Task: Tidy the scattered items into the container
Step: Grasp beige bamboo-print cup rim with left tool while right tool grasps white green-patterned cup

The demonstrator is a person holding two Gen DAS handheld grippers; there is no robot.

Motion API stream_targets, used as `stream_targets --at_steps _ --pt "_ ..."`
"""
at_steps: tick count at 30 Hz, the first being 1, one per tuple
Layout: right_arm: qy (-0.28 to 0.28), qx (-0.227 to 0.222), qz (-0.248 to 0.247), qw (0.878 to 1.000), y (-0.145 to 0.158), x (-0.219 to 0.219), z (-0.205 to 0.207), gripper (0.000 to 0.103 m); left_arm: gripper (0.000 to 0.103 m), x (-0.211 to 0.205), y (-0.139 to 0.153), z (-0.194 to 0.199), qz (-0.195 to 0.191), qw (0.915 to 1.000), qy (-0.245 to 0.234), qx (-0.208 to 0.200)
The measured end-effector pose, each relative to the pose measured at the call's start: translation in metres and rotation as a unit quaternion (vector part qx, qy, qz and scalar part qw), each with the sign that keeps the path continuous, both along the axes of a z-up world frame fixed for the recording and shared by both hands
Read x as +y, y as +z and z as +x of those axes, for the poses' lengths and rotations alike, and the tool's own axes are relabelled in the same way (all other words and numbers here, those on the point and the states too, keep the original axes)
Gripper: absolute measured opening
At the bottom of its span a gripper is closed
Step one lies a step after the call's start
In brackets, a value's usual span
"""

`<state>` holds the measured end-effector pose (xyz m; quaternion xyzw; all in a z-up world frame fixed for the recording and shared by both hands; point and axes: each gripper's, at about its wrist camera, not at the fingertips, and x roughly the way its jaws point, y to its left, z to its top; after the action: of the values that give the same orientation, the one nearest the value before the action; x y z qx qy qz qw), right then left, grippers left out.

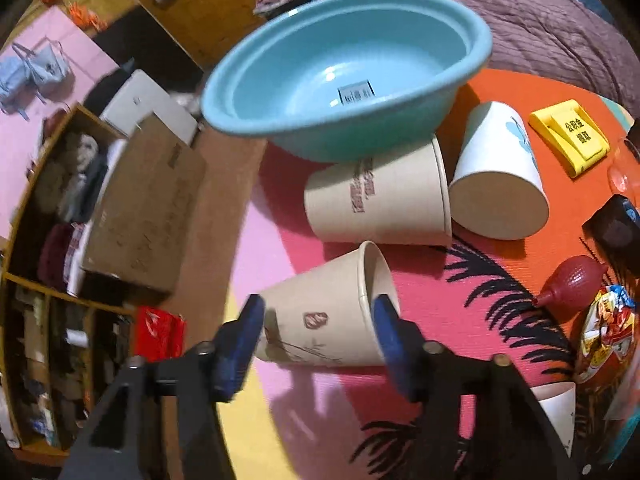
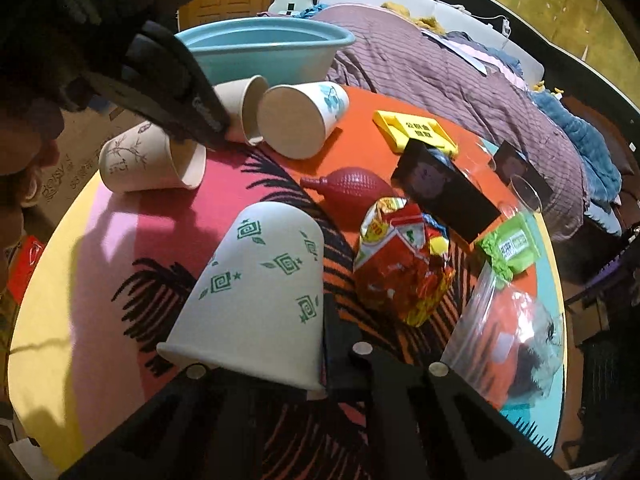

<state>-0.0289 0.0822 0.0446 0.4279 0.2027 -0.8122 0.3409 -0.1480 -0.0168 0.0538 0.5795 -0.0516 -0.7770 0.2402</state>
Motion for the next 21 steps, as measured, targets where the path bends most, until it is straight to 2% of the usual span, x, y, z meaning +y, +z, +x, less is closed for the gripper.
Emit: stream_targets --at_steps 3,8,16,21 --pt "0.006 0.001 -0.001 1.000 0.002 -0.002 -0.001 0.004 0.057 0.003 -0.002 0.000 -0.011 0.9999 0.000 -0.005" --pt "0.013 0.003 -0.003 1.000 0.003 -0.005 -0.003 0.004 0.034 0.008 0.005 0.006 -0.021 0.9996 -0.014 0.014" --pt "0.028 -0.006 -0.011 1.000 0.002 -0.008 -0.004 0.004 0.025 0.002 0.013 0.009 -0.029 0.9981 -0.051 0.022" --pt "0.031 -0.015 -0.020 0.999 0.005 -0.009 -0.007 0.004 0.023 -0.009 0.024 0.014 0.004 0.9966 -0.079 0.022"
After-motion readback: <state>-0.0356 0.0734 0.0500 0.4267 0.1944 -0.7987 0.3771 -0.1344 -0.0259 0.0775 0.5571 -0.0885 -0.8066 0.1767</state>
